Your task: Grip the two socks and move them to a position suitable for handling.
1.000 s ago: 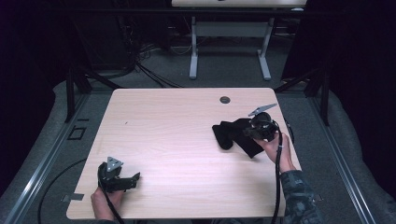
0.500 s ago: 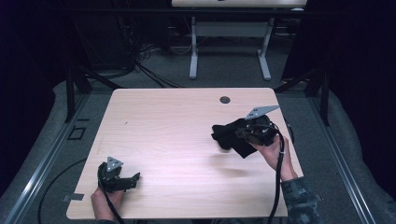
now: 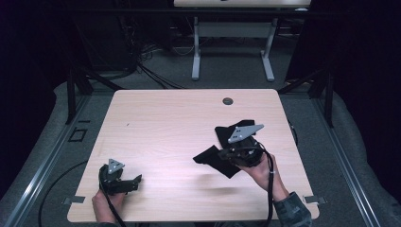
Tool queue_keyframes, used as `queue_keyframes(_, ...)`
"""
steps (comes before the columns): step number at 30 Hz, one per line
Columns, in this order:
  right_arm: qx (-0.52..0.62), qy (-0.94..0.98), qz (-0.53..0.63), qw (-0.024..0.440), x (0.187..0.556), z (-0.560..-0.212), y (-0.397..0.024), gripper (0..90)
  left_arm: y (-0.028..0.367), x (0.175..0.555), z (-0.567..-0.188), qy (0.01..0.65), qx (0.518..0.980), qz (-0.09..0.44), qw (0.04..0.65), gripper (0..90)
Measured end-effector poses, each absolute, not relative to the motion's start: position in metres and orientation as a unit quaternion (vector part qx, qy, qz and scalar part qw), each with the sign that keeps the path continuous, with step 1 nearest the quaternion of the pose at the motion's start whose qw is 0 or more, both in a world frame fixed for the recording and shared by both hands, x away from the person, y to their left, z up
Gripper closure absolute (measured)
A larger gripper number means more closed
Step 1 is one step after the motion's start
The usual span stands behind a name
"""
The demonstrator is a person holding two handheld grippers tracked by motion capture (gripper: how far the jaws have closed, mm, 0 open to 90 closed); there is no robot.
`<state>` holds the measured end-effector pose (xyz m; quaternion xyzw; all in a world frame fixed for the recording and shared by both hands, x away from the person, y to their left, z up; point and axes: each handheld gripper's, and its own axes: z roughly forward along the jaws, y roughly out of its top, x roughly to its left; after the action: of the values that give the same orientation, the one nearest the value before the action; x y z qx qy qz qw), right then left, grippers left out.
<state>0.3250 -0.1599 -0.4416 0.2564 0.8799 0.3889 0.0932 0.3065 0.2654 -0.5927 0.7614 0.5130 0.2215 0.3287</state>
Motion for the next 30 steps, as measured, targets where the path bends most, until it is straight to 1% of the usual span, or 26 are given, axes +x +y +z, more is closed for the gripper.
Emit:
queue_keyframes(2,0.250,0.883,0.388,0.087,0.323,-0.443,-0.157,88.2,0.265,0.307,-0.593,0.513,0.761,0.221,0.329,6.4)
queue_keyframes(3,0.240,0.886,0.390,0.070,0.320,-0.447,-0.152,88.2,0.265,0.307,-0.593,0.513,0.761,0.221,0.329,6.4)
queue_keyframes(4,0.240,0.886,0.390,0.070,0.320,-0.447,-0.152,88.2,0.265,0.307,-0.593,0.513,0.761,0.222,0.328,6.4)
queue_keyframes(7,0.226,0.893,0.388,0.041,0.314,-0.459,-0.143,88.2,0.265,0.307,-0.593,0.514,0.761,0.222,0.329,6.4)
queue_keyframes(8,0.226,0.893,0.388,0.041,0.314,-0.459,-0.143,88.2,0.265,0.307,-0.593,0.514,0.761,0.222,0.329,6.4)
queue_keyframes(9,0.223,0.896,0.382,0.030,0.311,-0.469,-0.138,88.2,0.265,0.307,-0.593,0.514,0.761,0.222,0.328,6.4)
queue_keyframes(10,0.223,0.896,0.382,0.030,0.311,-0.469,-0.138,88.2,0.265,0.307,-0.593,0.514,0.761,0.222,0.328,6.4)
queue_keyframes(11,0.218,0.901,0.375,0.019,0.312,-0.474,-0.137,88.2,0.266,0.307,-0.593,0.514,0.761,0.222,0.328,6.4)
queue_keyframes(13,0.222,0.903,0.367,-0.003,0.314,-0.493,-0.132,88.0,0.266,0.307,-0.593,0.514,0.761,0.222,0.328,6.4)
queue_keyframes(14,0.222,0.903,0.367,-0.003,0.314,-0.493,-0.132,88.0,0.265,0.307,-0.593,0.514,0.761,0.222,0.328,6.4)
queue_keyframes(16,0.231,0.913,0.337,-0.004,0.321,-0.514,-0.131,85.8,0.265,0.307,-0.593,0.514,0.761,0.222,0.328,6.4)
queue_keyframes(17,0.231,0.913,0.337,-0.004,0.321,-0.514,-0.131,85.8,0.265,0.307,-0.593,0.514,0.761,0.222,0.328,6.5)
queue_keyframes(18,0.245,0.913,0.326,0.001,0.326,-0.527,-0.132,73.5,0.265,0.307,-0.593,0.514,0.761,0.222,0.328,6.5)
queue_keyframes(19,0.245,0.913,0.326,0.001,0.326,-0.527,-0.132,73.5,0.265,0.307,-0.593,0.514,0.761,0.222,0.328,6.5)
queue_keyframes(20,0.255,0.909,0.329,0.000,0.329,-0.533,-0.134,65.8,0.265,0.307,-0.593,0.514,0.761,0.222,0.328,6.5)
queue_keyframes(22,0.277,0.902,0.330,0.011,0.333,-0.539,-0.141,57.0,0.265,0.307,-0.593,0.514,0.761,0.222,0.328,6.4)
queue_keyframes(23,0.292,0.894,0.340,0.016,0.332,-0.539,-0.149,47.9,0.265,0.307,-0.593,0.514,0.761,0.222,0.328,6.4)
queue_keyframes(24,0.292,0.894,0.340,0.016,0.332,-0.539,-0.149,47.9,0.265,0.307,-0.593,0.514,0.761,0.222,0.328,6.4)
queue_keyframes(25,0.305,0.888,0.343,0.036,0.329,-0.535,-0.158,45.5,0.266,0.307,-0.593,0.514,0.761,0.222,0.328,6.4)
queue_keyframes(26,0.305,0.888,0.343,0.036,0.329,-0.535,-0.158,45.5,0.266,0.307,-0.593,0.514,0.761,0.222,0.328,6.4)
queue_keyframes(27,0.320,0.881,0.345,0.048,0.323,-0.532,-0.167,43.8,0.266,0.307,-0.592,0.514,0.761,0.222,0.327,6.4)
queue_keyframes(28,0.320,0.881,0.345,0.048,0.323,-0.532,-0.167,43.8,0.266,0.307,-0.592,0.514,0.761,0.222,0.327,6.4)
queue_keyframes(30,0.341,0.870,0.351,0.056,0.314,-0.529,-0.182,43.2,0.265,0.307,-0.592,0.517,0.759,0.222,0.328,6.4)
